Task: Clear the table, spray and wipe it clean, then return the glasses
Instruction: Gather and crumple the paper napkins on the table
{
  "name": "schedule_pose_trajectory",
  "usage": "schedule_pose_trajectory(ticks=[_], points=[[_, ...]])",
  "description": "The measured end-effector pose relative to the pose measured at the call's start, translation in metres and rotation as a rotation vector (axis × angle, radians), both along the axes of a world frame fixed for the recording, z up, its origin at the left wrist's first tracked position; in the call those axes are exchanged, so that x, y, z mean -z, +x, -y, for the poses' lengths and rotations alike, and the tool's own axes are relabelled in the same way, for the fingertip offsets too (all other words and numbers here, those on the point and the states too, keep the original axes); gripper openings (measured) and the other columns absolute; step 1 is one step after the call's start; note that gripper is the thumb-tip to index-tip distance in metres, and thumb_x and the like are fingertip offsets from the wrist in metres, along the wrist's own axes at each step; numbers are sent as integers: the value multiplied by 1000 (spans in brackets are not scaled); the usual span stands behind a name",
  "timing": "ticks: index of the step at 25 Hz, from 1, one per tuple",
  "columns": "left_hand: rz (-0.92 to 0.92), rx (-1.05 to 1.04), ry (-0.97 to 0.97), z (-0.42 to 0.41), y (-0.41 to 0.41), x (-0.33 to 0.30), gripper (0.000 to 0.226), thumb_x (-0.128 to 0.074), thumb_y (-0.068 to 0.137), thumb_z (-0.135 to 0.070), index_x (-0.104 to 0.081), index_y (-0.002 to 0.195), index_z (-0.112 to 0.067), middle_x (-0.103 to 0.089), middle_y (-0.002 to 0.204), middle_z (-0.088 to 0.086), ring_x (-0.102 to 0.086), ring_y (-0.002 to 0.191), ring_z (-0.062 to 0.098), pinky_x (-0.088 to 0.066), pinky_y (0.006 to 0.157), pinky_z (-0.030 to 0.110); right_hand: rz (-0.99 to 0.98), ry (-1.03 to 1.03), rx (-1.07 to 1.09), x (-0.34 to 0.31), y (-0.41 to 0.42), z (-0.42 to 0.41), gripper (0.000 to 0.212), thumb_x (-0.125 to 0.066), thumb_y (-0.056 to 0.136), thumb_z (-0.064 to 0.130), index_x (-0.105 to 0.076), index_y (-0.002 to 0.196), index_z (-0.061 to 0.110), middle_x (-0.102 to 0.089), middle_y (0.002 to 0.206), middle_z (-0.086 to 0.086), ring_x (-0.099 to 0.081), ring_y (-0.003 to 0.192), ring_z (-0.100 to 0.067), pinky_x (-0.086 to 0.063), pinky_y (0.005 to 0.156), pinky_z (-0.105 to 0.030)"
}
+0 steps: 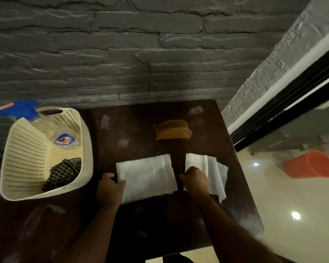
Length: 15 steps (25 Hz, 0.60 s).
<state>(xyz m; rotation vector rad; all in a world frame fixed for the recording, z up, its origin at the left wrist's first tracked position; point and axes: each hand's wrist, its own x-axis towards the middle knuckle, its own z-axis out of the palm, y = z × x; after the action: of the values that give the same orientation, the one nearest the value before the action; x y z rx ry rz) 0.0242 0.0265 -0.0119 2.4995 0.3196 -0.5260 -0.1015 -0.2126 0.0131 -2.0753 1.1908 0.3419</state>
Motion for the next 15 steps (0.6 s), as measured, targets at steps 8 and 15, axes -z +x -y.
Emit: schedule_pose_trajectory(ticks=[8,15], points=[[26,476,-260,116,-51,-24,21,-68,87,-22,-65,107,-16,-70,101,1,-64,89,13,-47,72,20,31,-268,409,-6,-54,76,21,-60,86,22,-65,106,16,-68,105,-8,-64,94,-30,-48,74,-33],[-79,594,93,205,-92,-11,38,-68,87,-38,-58,115,-14,-63,114,6,-60,105,22,-49,78,30,-61,-95,404,15,-92,100,21,-64,85,35,-63,77,16,-69,80,-6,-63,67,-20,-54,63,-34]])
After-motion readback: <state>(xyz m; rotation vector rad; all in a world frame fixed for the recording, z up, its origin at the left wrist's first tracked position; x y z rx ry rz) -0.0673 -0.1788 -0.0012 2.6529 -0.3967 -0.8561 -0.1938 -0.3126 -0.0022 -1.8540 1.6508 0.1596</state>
